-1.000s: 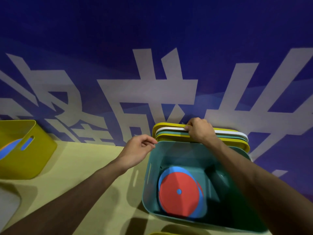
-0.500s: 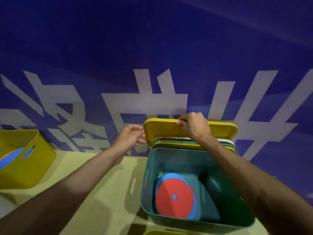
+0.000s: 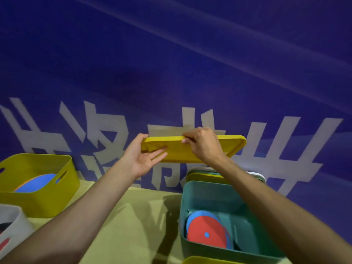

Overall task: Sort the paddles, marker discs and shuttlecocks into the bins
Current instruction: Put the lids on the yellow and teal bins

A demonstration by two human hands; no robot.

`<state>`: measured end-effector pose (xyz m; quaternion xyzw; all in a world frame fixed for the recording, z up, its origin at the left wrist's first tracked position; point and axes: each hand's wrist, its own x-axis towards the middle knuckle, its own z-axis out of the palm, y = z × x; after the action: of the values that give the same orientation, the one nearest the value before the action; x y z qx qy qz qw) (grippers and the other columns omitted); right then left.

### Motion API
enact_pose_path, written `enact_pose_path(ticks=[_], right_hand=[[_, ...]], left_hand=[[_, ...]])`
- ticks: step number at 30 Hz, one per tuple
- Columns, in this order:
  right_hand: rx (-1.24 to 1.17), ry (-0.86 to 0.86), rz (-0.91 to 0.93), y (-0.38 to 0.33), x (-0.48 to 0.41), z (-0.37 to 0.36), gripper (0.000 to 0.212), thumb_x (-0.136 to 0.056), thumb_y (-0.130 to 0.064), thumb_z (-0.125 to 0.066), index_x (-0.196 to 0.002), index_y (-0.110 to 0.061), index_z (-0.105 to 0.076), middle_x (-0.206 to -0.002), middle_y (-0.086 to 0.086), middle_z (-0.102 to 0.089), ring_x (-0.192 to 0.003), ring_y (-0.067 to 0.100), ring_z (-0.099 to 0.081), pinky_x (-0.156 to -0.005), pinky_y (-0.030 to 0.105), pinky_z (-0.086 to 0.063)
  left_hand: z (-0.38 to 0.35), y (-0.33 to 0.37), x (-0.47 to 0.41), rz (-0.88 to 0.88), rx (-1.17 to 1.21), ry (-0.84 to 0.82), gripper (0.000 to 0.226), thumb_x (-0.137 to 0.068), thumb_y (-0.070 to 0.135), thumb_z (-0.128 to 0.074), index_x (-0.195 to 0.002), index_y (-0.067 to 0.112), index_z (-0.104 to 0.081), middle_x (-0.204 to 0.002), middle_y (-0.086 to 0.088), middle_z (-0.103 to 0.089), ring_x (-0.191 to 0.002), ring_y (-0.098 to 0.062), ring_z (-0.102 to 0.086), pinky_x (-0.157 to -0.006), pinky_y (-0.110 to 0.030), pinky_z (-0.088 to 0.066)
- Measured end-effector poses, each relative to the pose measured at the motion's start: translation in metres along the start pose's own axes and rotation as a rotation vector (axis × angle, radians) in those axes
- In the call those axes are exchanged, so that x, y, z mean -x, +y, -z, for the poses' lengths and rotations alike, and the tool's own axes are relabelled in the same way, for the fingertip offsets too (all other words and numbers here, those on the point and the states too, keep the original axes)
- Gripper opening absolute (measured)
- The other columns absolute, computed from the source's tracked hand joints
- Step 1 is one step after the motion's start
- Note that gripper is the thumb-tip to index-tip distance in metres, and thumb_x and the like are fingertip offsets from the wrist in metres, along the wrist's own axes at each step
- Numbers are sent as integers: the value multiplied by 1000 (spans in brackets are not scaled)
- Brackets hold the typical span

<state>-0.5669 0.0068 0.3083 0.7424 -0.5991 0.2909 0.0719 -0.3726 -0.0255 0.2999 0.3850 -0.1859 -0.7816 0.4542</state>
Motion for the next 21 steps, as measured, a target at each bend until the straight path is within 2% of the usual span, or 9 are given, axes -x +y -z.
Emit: enact_pose_path(ticks=[2, 4, 6, 9, 11, 13, 16, 19, 21], right_hand=[[-30, -25, 32, -22, 0, -1, 19, -92, -29, -59, -96, -16, -72, -84, 0, -69, -76, 13, -61, -71, 31, -51], [-85, -67, 48, -46, 2, -1, 22, -90, -31, -63, -103, -16, -72, -94, 1, -71, -82, 13, -62, -74, 33, -53], [-127, -123, 63, -72, 3, -3, 25, -87, -36, -65, -103, -18, -72, -96, -2, -71, -83, 10, -61, -74, 30, -54], [-159, -171, 34, -111, 4, -11, 28, -89, -42, -60, -99, -19, -73, -99, -4, -71, -87, 10, -61, -76, 30, -51], [-167, -166, -40, -133, 3, -18, 31, -92, -42, -55, -99, -18, -72, -101, -1, -71, -91, 15, -62, -78, 33, -49], [-119, -148, -111, -153, 0, -27, 30, -94, -39, -52, -102, -17, -71, -105, 3, -69, -96, 21, -62, -81, 34, -47], [-53, -110, -243, -184, -2, -44, 33, -94, -36, -52, -116, -15, -64, -123, 11, -62, -111, 29, -57, -93, 38, -45], [-71, -87, -393, -221, -4, -69, 44, -94, -37, -52, -128, -11, -54, -133, 17, -52, -117, 35, -51, -98, 44, -43], [-85, -76, -489, -249, -4, -88, 51, -93, -41, -51, -133, -11, -47, -137, 17, -47, -122, 37, -47, -102, 48, -39]], left_hand=[[14, 13, 14, -4, 60, -5, 41, -89, 13, -56, -127, 9, -43, -123, -29, -54, -103, -42, -64, -83, -48, -56], [31, 28, 28, -24, 69, -1, 27, -87, 5, -50, -114, 4, -46, -124, -30, -53, -106, -43, -61, -83, -48, -55], [51, 44, 42, -58, 55, 14, 21, -86, 0, -46, -107, 4, -45, -126, -29, -51, -108, -42, -59, -83, -50, -53], [82, 67, 61, -126, 4, 29, 17, -91, 0, -40, -107, 0, -47, -126, -25, -51, -112, -39, -54, -88, -49, -48], [106, 87, 74, -179, -32, 55, 28, -94, 1, -42, -121, 2, -47, -126, -23, -52, -115, -38, -53, -87, -48, -47], [135, 109, 86, -225, -44, 78, 40, -95, 5, -47, -134, 5, -41, -130, -22, -52, -113, -37, -55, -78, -47, -50], [180, 139, 113, -279, -33, 104, 43, -95, 12, -52, -136, 8, -40, -130, -19, -53, -96, -30, -59, -62, -41, -49], [224, 160, 136, -346, -32, 129, 35, -96, 15, -52, -129, 9, -41, -121, -16, -55, -86, -24, -58, -74, -40, -49], [251, 171, 152, -384, -44, 134, 32, -97, 16, -50, -128, 10, -43, -120, -15, -56, -87, -24, -59, -75, -39, -48]])
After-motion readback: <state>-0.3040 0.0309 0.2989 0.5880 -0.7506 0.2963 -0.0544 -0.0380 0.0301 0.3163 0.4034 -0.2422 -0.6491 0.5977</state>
